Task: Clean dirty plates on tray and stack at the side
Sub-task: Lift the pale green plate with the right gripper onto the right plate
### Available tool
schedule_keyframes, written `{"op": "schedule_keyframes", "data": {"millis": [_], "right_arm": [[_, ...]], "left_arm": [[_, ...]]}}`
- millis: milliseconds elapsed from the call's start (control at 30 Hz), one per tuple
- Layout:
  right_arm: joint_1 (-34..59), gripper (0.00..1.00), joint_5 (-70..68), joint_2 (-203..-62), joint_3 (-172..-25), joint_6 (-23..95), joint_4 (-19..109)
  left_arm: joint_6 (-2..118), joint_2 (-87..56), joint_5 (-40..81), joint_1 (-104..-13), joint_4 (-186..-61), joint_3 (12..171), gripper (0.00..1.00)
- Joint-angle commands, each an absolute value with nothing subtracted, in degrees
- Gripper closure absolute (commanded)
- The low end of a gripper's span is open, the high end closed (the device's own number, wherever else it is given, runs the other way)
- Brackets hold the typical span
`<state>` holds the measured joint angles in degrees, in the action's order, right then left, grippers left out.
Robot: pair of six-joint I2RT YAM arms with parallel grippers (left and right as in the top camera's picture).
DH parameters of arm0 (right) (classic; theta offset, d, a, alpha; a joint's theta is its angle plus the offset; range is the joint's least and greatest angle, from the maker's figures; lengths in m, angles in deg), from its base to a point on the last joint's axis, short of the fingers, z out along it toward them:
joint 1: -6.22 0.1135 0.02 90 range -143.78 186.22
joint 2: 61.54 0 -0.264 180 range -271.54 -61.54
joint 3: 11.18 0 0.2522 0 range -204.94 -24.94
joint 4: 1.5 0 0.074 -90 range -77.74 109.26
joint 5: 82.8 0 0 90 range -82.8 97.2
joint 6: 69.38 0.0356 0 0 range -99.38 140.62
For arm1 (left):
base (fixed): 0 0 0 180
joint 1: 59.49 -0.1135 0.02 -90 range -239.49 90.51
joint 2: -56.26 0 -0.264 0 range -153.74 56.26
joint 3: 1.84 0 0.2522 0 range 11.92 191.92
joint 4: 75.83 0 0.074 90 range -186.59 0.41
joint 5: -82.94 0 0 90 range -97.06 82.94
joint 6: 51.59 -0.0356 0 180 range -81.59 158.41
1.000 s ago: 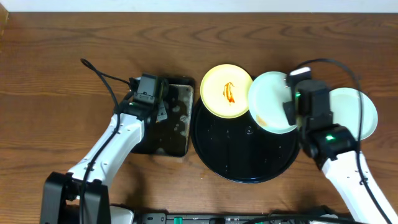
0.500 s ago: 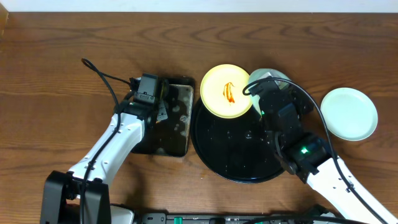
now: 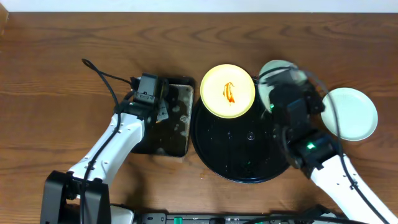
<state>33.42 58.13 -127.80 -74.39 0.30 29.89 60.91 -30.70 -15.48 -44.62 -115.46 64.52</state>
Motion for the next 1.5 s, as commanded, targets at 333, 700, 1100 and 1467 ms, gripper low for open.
{"op": "schedule_keyframes", "data": {"millis": [333,700,1100,1467], "right_arm": [[-1.11,0.99,35.05,-128.68,-75.55,24.98,30.04],[-19.91,0.99,20.41,-138.58,-75.55,25.33,26.83],[-25.18,0.53,16.06,-149.14,-75.55,27.91,25.21],[-17.88,0.52,-10.98,-147.17,-75.57,30.38,32.97]], "left_arm": [[43.51,-36.51,-4.44,-44.77,-108.11,63.45,0.92],[43.53,-42.88,-1.49,-46.04,-105.34,63.45,0.92],[43.57,-43.68,-1.47,-46.94,-105.8,63.45,0.63],[43.55,-43.71,-1.47,-46.94,-105.75,63.45,0.37]]}}
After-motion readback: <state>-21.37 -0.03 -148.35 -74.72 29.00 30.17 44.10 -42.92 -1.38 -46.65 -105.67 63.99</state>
